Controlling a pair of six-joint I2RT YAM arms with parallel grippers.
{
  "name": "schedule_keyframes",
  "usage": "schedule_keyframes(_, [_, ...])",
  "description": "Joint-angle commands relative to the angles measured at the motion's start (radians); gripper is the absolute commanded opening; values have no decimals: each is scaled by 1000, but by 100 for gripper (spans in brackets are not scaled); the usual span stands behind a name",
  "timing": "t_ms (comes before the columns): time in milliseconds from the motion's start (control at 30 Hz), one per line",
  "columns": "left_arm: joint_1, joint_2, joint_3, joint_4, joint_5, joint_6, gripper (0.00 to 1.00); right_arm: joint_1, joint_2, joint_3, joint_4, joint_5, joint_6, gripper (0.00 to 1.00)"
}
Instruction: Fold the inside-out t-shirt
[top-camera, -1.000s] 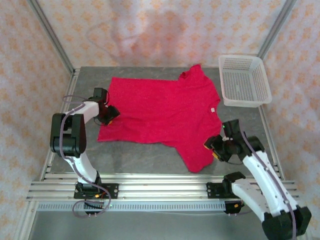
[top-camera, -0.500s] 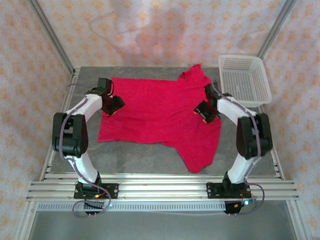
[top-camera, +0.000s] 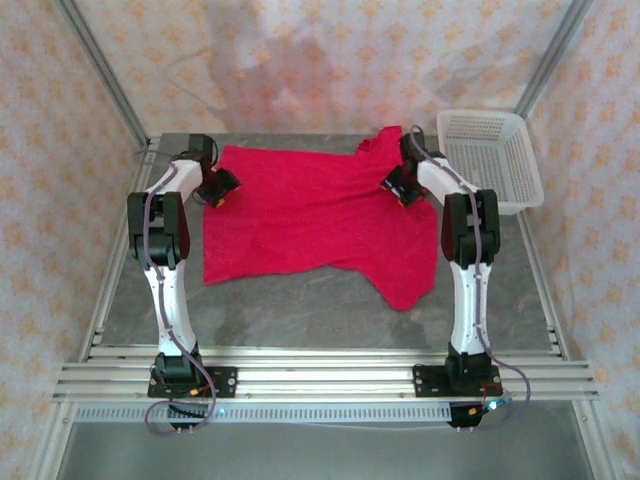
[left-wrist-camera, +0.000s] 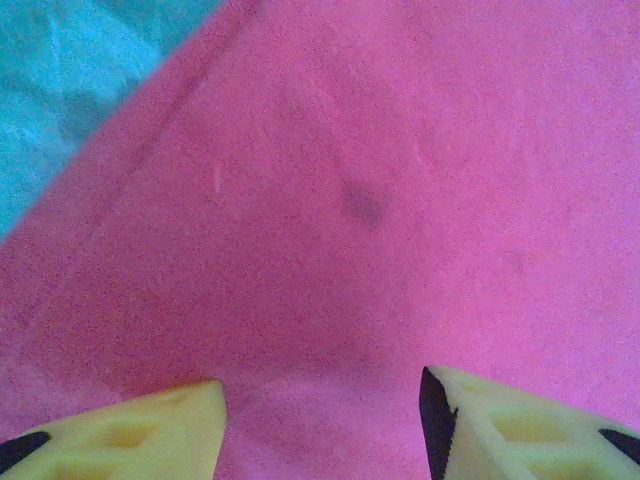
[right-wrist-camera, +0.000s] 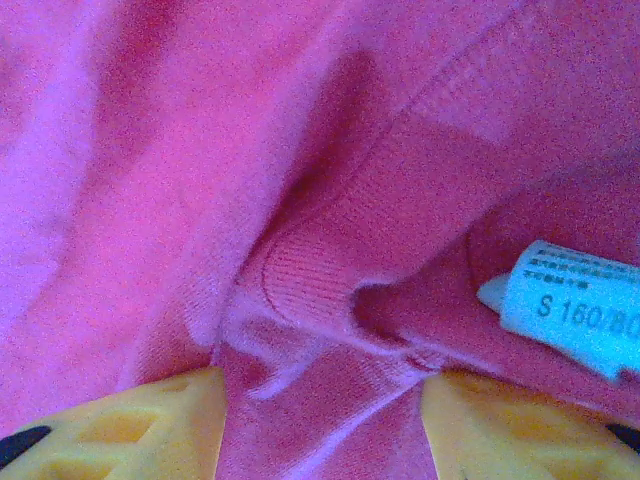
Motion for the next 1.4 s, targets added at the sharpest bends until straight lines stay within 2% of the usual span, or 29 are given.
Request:
schedule_keyframes(0, [35,88,39,-98,-56,8,57,-10,93,65,-135,66,-36,56])
schedule_keyframes(133, [38,95,69,-100,-67,20,58,-10,50,46,-162,60,-45,56])
schedule_keyframes(233, [39,56,62,-84,-64,23,59,-10,-56,-72,-119,52,-49,57])
schedule_keyframes(300, [34,-2,40,-73,-61,28,60,-10,-136,-134,-89,30,-50,57])
schedule_keyframes(433, [6,-200,-68,-89,-134,53,60,-9,-291,-171,-96,-27,-84,60])
schedule_keyframes(533, [-12,-398,-241,-112,-205,64,55,-7,-429,-263,-123,-25,-105,62])
schedule_keyframes(600, [-12,-537,-403,-98,-229,58,51,-6,-542,-397,-106,-16,-109,62])
schedule_keyframes(700, [-11,-730,-640,-81,-249,46,50,-6,-693,-587,-105,23,-123,63])
schedule_keyframes(900, [10,-983,-984,0,-139,2,53,-6,-963,-906,-89,36,-115,63])
schedule_keyframes(1133, [41,-1040,-1117,47,-92,3,53,-6,-1194,-1149,-105,49,-105,66])
schedule_keyframes(1367, [54,-976,-1135,102,-134,5,53,-7,-1222,-1216,-112,35,-98,66])
